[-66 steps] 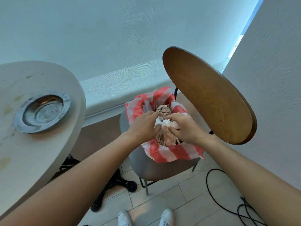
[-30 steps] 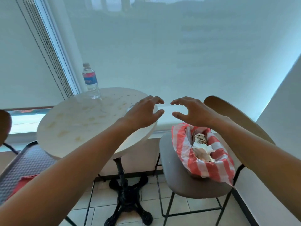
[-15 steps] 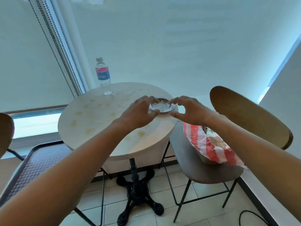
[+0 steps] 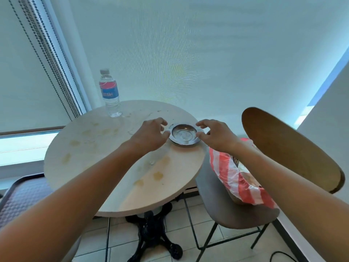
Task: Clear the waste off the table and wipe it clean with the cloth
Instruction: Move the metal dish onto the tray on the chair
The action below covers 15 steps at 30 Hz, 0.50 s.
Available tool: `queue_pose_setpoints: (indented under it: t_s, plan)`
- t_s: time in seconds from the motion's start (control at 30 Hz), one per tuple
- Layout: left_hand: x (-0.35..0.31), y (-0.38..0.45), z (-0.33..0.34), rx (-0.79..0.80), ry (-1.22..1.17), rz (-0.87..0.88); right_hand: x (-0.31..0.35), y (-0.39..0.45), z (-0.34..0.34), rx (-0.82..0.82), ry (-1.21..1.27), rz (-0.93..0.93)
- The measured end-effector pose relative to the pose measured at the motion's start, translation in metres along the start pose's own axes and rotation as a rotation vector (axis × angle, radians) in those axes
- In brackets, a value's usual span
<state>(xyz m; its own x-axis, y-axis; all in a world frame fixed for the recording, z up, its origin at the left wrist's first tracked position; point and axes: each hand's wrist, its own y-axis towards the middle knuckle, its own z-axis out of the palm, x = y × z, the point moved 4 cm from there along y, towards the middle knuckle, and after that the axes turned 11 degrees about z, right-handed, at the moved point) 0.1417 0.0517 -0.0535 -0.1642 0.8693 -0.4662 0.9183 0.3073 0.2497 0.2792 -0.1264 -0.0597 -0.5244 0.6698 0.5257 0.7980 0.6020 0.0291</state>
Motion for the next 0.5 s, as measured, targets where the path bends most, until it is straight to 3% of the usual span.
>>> queue_pose_setpoints:
  t_s: [0.5]
  plan:
    - [0.012, 0.012, 0.01, -0.004, -0.107, -0.13, -0.013, 0.022, 0.011, 0.037, 0.143, 0.074]
